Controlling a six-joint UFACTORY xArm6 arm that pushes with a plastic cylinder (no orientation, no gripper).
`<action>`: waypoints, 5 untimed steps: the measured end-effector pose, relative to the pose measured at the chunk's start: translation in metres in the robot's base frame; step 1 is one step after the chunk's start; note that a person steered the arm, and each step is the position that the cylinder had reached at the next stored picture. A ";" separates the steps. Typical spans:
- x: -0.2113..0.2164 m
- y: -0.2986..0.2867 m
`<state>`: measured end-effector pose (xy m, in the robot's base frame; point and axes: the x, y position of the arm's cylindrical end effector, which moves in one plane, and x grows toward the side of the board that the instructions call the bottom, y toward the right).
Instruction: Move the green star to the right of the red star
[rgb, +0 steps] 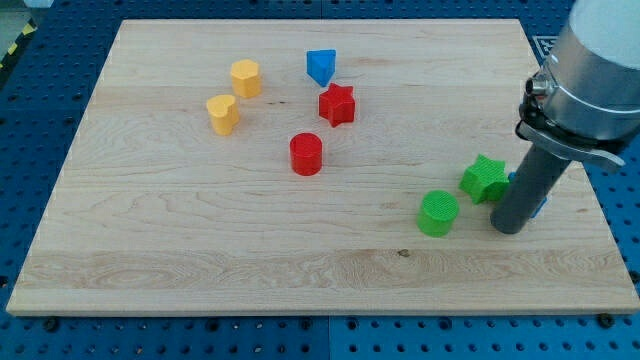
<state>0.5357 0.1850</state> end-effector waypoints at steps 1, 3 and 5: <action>-0.017 -0.008; -0.048 -0.030; -0.060 0.000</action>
<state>0.4753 0.1852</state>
